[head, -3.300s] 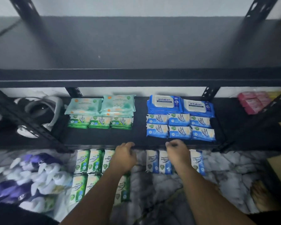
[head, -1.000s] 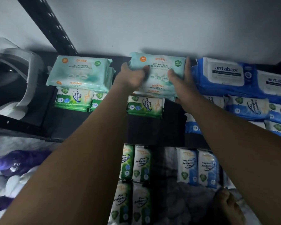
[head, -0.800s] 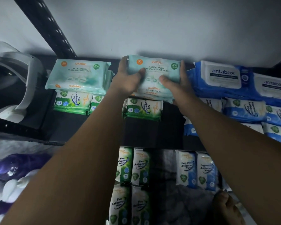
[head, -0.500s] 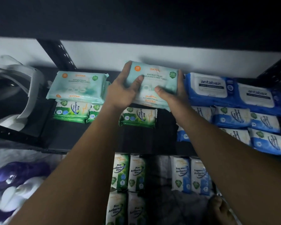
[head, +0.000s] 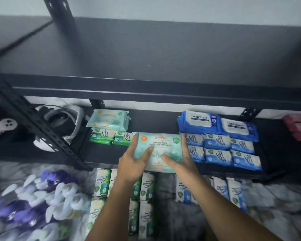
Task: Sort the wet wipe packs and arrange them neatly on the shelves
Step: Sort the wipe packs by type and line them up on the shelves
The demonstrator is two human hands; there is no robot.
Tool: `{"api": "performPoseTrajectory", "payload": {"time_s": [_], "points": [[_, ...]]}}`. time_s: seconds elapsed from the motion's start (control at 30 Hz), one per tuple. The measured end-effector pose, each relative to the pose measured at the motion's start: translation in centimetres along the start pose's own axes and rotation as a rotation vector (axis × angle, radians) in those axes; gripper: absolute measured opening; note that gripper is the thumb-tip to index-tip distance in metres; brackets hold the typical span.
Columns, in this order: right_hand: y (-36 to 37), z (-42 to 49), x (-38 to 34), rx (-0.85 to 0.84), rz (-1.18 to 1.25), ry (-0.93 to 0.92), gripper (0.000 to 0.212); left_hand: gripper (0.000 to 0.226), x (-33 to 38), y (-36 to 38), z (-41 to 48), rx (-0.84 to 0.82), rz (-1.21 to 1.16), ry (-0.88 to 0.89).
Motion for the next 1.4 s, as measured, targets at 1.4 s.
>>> {"api": "performPoseTrajectory", "payload": {"time_s": [1.4], "points": [[-2.7, -16.4, -31.2, 0.107, -0.085, -0.564, 0.049, 0.062, 29.9, -16.7, -1.3, 0.216, 0.246, 0.494]]}}
Point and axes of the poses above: each hand's wrist, its own z-axis towards the middle knuckle, its own y-axis out of the palm, x = y × z, the point moved 3 cm from there along z, towards the middle knuckle, and after that the axes turned 12 degrees about y, right-handed, at the moved point
